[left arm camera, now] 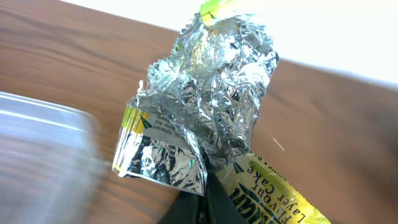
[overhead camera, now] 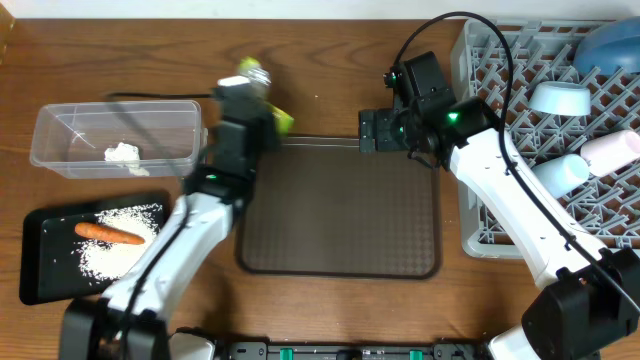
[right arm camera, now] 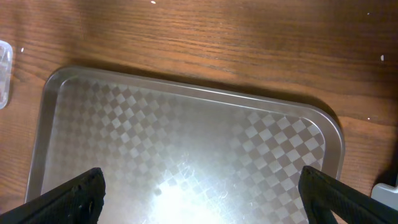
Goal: Sort waste into correct bins and load items into the dishwasher rack
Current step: 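Carry the foil wrapper left and drop it into the clear bin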
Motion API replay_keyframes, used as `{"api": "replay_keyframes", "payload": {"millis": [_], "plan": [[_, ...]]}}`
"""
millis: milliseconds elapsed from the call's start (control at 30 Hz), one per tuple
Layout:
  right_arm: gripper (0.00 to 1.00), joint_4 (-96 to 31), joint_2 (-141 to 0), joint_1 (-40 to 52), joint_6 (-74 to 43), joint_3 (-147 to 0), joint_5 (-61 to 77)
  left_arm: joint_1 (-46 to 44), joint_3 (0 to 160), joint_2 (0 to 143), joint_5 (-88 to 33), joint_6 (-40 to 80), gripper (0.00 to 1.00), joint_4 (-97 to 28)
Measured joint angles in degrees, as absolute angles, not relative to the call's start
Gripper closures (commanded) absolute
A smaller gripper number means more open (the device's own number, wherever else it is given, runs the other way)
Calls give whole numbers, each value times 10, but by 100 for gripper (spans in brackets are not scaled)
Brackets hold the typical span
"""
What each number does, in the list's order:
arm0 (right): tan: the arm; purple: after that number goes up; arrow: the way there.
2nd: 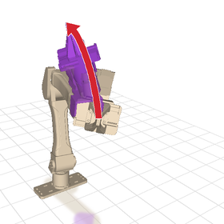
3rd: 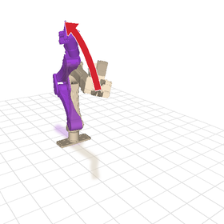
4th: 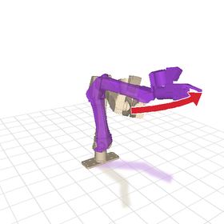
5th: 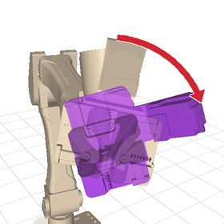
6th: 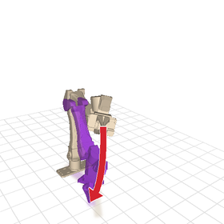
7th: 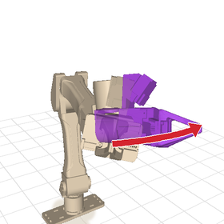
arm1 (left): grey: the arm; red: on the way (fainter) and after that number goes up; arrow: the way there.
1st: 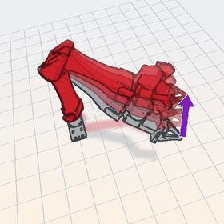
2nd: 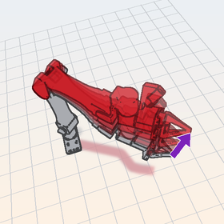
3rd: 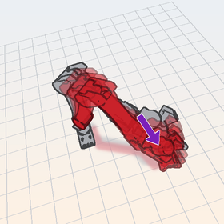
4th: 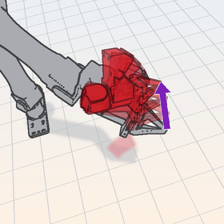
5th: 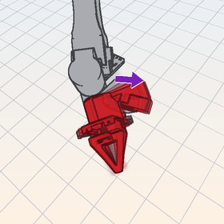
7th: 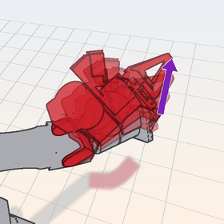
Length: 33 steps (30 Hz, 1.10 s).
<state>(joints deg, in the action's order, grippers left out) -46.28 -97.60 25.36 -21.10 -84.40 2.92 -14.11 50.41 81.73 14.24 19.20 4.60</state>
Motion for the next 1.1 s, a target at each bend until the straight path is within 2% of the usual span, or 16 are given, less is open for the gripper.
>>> {"api": "replay_keyframes", "payload": {"millis": [233,367,433,533,667,767,867,1100], "plan": [[1,-463,-976,254,-211,-844,29,-1,505,825,192,223,93,51],[1,-463,-976,254,-211,-844,29,63,505,866,201,239,85,78],[1,-463,-976,254,-211,-844,29,85,505,888,202,241,67,91],[1,-463,-976,254,-211,-844,29,102,505,903,203,248,50,114],[1,-463,-976,254,-211,-844,29,107,506,902,205,252,4,132],[1,-463,-976,254,-211,-844,29,105,506,898,200,254,0,119],[1,-463,-976,254,-211,-844,29,99,505,869,187,256,2,86],[1,-463,-976,254,-211,-844,29,65,508,687,168,299,2,-59]]}}
